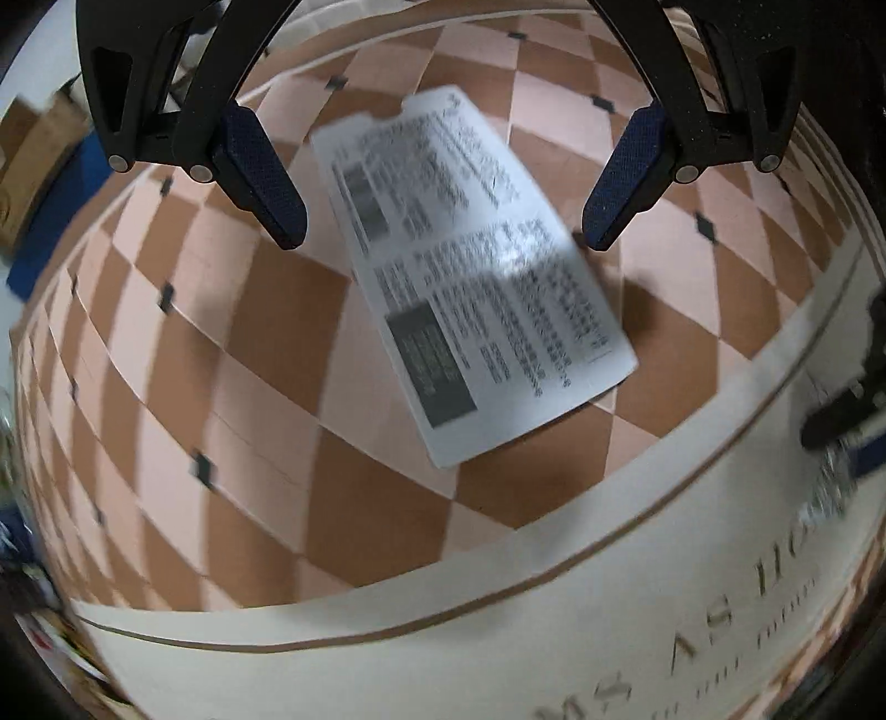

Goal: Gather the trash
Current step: 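Grasp the silver blister pack with the left tool while the right tool grasps the white leaflet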

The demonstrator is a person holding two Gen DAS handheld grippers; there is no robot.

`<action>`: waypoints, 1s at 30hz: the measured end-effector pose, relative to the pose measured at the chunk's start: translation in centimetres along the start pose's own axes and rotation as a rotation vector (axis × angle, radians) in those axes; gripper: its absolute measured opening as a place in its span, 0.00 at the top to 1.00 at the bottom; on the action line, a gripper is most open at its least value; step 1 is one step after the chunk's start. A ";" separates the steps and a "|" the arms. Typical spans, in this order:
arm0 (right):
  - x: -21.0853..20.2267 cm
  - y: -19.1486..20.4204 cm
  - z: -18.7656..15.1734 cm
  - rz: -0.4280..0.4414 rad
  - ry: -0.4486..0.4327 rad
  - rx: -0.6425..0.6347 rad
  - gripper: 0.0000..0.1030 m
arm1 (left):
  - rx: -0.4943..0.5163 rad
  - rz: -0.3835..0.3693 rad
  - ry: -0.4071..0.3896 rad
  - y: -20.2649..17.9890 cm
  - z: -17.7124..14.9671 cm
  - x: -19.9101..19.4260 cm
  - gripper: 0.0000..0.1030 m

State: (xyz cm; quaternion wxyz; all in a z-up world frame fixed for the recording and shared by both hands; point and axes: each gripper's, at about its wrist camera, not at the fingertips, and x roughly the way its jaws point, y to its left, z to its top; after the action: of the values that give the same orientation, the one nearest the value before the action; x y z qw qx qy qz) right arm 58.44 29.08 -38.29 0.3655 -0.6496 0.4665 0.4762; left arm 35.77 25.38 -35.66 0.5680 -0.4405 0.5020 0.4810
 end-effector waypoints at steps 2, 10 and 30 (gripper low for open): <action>0.2 -0.4 0.1 0.015 0.001 -0.011 0.04 | -0.003 -0.006 -0.001 -0.1 0.1 -0.1 0.46; 0.1 -1.9 -2.4 0.051 -0.032 0.115 0.18 | 0.026 -0.018 -0.020 0.1 0.9 -1.4 0.46; -9.3 11.7 -17.4 0.299 -0.375 0.876 0.19 | 0.333 -0.171 -0.212 7.0 -6.6 -13.3 0.47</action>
State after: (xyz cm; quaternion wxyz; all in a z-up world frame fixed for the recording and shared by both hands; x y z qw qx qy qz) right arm 51.08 12.03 -24.87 0.6094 -0.2644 0.6369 0.3912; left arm 27.39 18.54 -23.27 0.7214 -0.3285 0.4728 0.3849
